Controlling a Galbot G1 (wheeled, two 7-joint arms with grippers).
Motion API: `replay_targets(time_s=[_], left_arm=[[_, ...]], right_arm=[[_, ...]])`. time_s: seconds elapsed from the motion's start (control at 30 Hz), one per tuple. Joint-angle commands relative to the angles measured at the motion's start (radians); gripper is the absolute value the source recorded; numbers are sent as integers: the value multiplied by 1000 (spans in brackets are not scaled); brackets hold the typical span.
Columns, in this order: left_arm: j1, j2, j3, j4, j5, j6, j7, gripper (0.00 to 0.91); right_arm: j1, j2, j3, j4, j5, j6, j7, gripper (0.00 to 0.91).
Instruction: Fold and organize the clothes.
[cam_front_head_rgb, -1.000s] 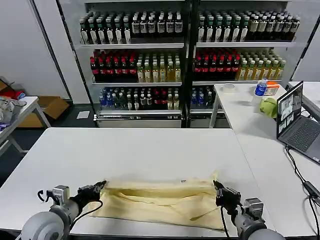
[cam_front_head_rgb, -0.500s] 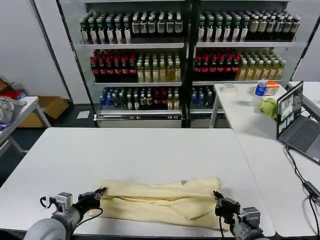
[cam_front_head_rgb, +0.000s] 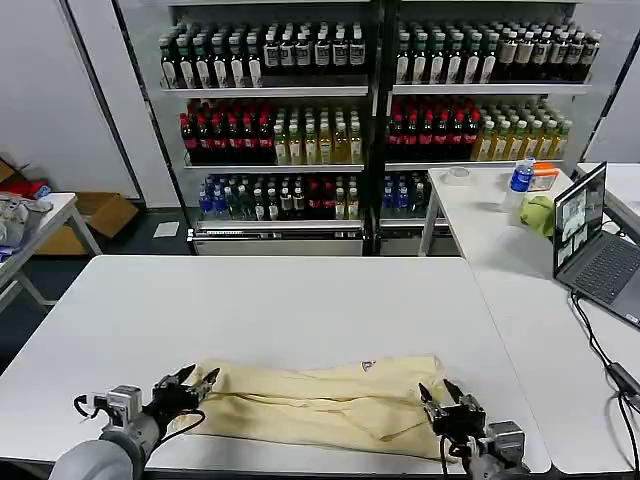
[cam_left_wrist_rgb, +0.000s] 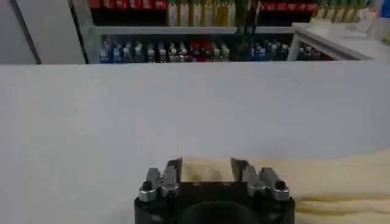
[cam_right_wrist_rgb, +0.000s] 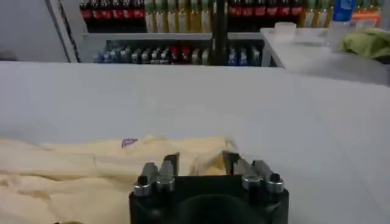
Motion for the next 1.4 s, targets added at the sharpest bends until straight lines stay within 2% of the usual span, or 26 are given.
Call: replay_targets(time_s=[0.03, 0.2, 0.23, 0.27, 0.3, 0.37, 0.87, 1.13, 1.4], left_arm=[[43, -70, -9, 0, 20, -2, -23, 907], [35, -94, 7, 19, 13, 12, -23, 907], [34, -95, 9, 22, 8, 11, -23, 564], [33, -95, 9, 25, 5, 9, -22, 363], [30, -95, 10, 30, -3, 8, -22, 121], [26, -96, 11, 35, -21, 9, -21, 30], [36, -109, -6, 33, -76, 22, -20, 20], [76, -84, -178, -8, -128, 26, -30, 30], [80, -21, -382, 57, -148, 46, -37, 30]], right_arm=[[-56, 13, 17, 52, -49, 7, 1, 907], [-62, 19, 11, 58, -59, 6, 2, 907], [-62, 19, 12, 58, -59, 5, 2, 907], [-63, 19, 12, 60, -59, 5, 2, 907], [-64, 19, 13, 61, -59, 5, 2, 907], [-66, 19, 13, 63, -59, 5, 2, 907], [-71, 19, 22, 75, -55, 8, 6, 907], [-61, 12, 30, 75, -44, 11, 11, 907], [-46, 3, 31, 72, -30, 10, 12, 907]])
